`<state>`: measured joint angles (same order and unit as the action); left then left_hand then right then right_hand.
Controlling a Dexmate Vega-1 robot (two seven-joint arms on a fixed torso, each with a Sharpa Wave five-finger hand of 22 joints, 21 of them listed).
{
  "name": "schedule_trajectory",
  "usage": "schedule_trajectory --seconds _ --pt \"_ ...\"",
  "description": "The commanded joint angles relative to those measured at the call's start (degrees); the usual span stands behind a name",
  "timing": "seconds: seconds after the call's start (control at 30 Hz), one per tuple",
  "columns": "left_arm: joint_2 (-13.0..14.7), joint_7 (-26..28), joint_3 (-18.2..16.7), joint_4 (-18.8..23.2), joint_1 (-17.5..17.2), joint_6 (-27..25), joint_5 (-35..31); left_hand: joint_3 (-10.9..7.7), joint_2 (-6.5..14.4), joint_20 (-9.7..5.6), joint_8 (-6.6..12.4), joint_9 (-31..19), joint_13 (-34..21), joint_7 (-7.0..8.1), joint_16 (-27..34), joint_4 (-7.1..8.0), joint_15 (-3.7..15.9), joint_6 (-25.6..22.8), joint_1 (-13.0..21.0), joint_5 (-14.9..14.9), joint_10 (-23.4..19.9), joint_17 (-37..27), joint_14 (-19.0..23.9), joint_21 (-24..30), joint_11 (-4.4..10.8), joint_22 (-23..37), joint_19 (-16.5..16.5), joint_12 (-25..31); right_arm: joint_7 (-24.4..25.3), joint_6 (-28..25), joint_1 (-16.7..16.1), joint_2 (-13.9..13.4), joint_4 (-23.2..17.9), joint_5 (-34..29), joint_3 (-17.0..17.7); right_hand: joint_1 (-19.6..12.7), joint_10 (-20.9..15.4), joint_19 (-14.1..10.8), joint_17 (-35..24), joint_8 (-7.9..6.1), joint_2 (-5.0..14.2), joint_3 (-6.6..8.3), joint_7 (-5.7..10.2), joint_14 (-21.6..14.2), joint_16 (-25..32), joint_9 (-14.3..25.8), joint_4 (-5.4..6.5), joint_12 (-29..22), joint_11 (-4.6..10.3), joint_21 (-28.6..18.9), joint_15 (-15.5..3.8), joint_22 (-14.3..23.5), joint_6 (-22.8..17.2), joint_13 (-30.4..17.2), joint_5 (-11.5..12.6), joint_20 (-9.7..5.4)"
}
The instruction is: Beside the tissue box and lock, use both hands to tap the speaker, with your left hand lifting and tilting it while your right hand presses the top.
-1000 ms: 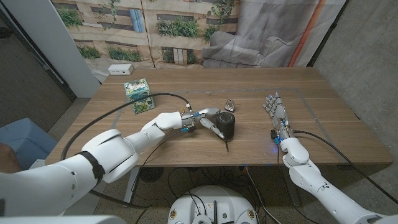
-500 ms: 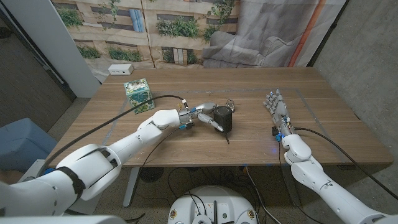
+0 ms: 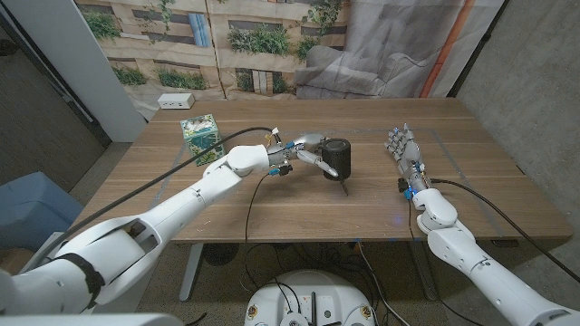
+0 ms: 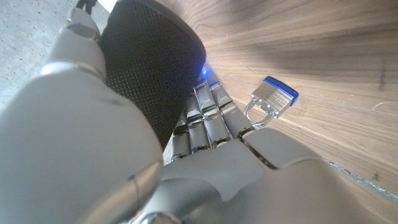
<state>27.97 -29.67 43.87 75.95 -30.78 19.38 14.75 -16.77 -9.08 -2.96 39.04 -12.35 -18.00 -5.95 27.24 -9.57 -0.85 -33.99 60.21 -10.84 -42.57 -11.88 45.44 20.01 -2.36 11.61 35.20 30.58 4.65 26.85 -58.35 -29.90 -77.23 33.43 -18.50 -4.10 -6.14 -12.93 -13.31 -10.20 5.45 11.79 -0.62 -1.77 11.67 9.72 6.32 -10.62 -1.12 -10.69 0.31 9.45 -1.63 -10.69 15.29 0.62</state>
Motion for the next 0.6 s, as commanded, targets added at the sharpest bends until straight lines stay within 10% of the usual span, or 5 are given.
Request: schedule_trajectory --seconds 0.03,0.6 --pt "2.25 2.00 -1.60 8.74 -2.30 -10.99 3.99 -0.20 14.21 -5.24 6.29 -0.20 -8.74 7.95 -0.35 0.53 14.69 -8.18 10.65 -0.21 -13.00 -8.55 5.83 0.21 13.35 0.10 0.01 -0.30 0.31 -1.94 0.25 -1.25 -2.18 -0.28 0.34 0.42 -0.25 -0.15 0.00 -0.46 1.24 0.58 0.45 -0.19 0.41 0.25 -0.02 -0.37 0.14 -0.04 0.08 0.12 -0.30 0.02 0.29 -0.04" --pt "1.83 9.72 -4.75 14.34 -8.60 -18.28 12.48 -0.14 14.93 -5.21 6.30 -0.15 -8.14 7.76 -1.36 0.78 14.63 -8.04 9.54 -0.24 -13.14 -8.31 5.90 0.49 13.39 0.02 -0.27 -1.20 6.49 -7.59 -2.06 -6.03 -10.44 -6.18 1.18 0.36 -0.35 -0.30 0.05 -0.54 1.18 0.81 0.49 -0.21 0.43 0.26 -0.12 -0.41 0.15 -0.08 -0.05 0.12 -0.55 0.02 0.23 -0.19"
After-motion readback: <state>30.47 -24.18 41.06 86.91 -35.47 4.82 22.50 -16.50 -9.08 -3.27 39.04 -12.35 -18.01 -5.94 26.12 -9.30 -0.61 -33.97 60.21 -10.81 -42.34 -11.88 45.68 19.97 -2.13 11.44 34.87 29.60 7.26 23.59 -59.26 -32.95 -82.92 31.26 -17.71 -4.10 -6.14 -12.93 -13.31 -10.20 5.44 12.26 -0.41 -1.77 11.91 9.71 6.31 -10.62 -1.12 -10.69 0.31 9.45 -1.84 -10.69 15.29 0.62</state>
